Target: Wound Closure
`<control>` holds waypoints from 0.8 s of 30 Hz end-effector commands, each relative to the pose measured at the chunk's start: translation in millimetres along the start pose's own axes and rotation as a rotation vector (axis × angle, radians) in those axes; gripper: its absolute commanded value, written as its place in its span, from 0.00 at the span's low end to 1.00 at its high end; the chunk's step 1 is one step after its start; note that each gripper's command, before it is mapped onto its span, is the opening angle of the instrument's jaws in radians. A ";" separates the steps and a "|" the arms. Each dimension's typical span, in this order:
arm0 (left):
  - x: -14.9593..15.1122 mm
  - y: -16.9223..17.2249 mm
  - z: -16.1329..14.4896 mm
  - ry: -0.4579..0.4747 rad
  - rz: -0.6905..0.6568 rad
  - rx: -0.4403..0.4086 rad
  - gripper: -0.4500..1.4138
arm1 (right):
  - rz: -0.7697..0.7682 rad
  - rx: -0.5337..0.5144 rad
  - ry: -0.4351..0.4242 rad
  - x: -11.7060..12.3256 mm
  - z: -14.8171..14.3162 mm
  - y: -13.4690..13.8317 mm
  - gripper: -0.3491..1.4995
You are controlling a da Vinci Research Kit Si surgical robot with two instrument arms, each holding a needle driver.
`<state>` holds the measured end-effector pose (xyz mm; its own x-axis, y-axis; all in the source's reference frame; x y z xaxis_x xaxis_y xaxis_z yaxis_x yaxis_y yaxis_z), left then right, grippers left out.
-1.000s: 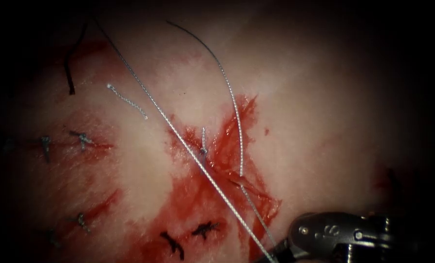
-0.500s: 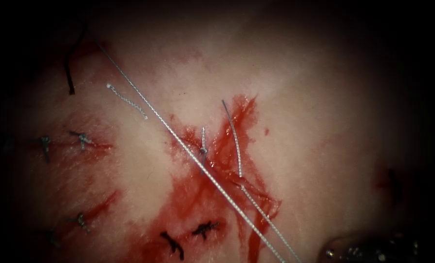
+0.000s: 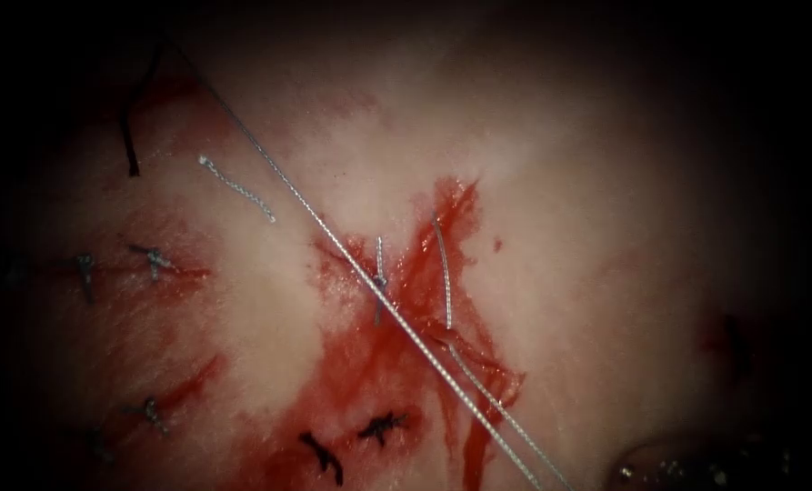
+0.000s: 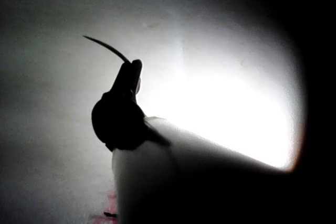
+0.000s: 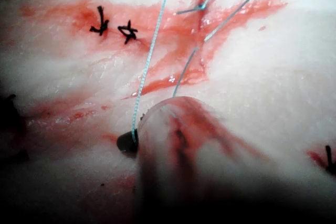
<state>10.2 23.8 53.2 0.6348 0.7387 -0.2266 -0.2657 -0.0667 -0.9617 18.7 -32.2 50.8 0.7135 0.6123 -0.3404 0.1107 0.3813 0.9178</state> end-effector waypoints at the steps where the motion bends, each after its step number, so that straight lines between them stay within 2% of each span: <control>1: 0.0 -0.7 0.2 -0.001 0.002 0.002 0.00 | 0.034 -0.011 -0.038 -1.2 -0.2 -0.4 0.00; 8: 1.2 -0.8 -0.5 0.010 -0.017 0.018 0.00 | 0.061 0.009 -0.076 -2.1 -0.1 -0.6 0.00; 10: 1.0 -0.7 -0.3 0.008 -0.018 0.011 0.00 | 0.066 -0.008 -0.049 -1.5 -0.1 -0.2 0.00; 13: -0.9 0.0 0.8 -0.036 -0.041 -0.037 0.00 | -0.128 -0.104 0.086 0.9 -0.3 1.0 0.00; 14: -4.4 1.0 2.8 -0.120 -0.034 -0.087 0.00 | -0.226 -0.209 0.196 4.9 -1.6 2.5 0.09; 15: -5.8 1.4 3.6 -0.141 -0.027 -0.103 0.00 | -0.274 -0.251 0.228 6.2 -2.2 3.0 0.25; 16: -9.3 2.3 5.4 -0.200 -0.015 -0.172 0.00 | -0.354 -0.369 0.303 9.2 -4.3 3.9 0.50; 17: -10.9 2.8 6.1 -0.230 -0.013 -0.210 0.00 | -0.364 -0.411 0.334 10.1 -5.2 4.2 0.55; 18: -12.5 3.2 6.8 -0.268 -0.013 -0.253 0.00 | -0.370 -0.476 0.383 11.2 -6.6 4.5 0.57; 19: -16.3 4.4 8.4 -0.336 0.045 -0.358 0.00 | -0.348 -0.562 0.459 12.2 -8.6 4.9 0.55; 20: -19.6 5.4 9.5 -0.376 0.161 -0.432 0.00 | -0.324 -0.659 0.508 12.8 -10.7 5.1 0.52; 21: -21.6 6.1 9.9 -0.417 0.220 -0.452 0.00 | -0.310 -0.696 0.528 12.8 -11.6 5.1 0.54; 22: -24.2 7.5 10.3 -0.497 0.333 -0.475 0.00 | -0.267 -0.772 0.567 12.8 -13.4 5.2 0.56; 24: -26.4 9.2 10.6 -0.558 0.459 -0.525 0.00 | -0.228 -0.838 0.599 12.7 -15.0 5.5 0.55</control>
<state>-17.0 10.3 51.0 0.0544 0.7436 -0.6664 0.0682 -0.6686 -0.7405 17.2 -12.1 48.0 0.2510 0.6199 -0.7435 -0.5034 0.7396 0.4467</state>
